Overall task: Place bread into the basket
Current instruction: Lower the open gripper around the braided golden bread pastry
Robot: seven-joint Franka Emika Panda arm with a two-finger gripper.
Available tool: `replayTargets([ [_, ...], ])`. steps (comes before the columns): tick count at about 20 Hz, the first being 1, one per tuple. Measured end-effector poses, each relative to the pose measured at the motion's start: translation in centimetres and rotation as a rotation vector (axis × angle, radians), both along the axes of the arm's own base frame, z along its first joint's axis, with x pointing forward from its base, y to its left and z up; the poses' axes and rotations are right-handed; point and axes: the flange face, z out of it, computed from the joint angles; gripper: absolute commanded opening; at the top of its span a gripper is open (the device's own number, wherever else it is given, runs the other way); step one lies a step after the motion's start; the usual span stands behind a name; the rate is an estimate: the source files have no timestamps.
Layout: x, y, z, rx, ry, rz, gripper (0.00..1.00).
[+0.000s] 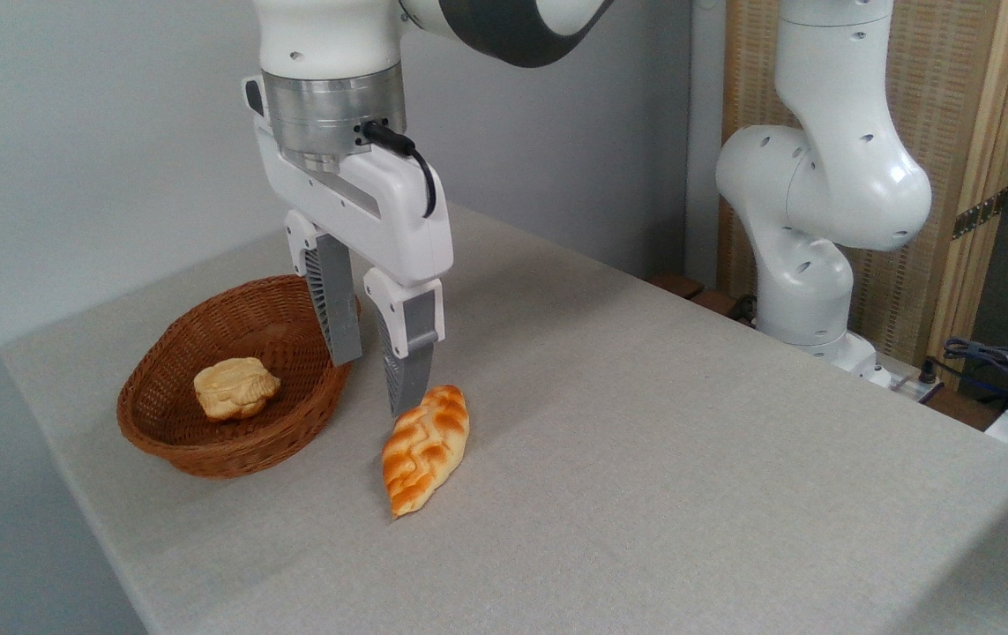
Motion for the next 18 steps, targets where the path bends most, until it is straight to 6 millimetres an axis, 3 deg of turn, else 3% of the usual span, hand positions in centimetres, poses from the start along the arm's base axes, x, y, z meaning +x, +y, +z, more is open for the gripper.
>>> replayTargets([
  [1,0.0,0.7,0.0,0.000,0.000,0.013,1.00],
  [7,0.3,-0.8,-1.6,-0.001,0.047,-0.015,1.00],
  [18,-0.3,-0.9,-2.1,-0.001,0.100,-0.019,1.00],
])
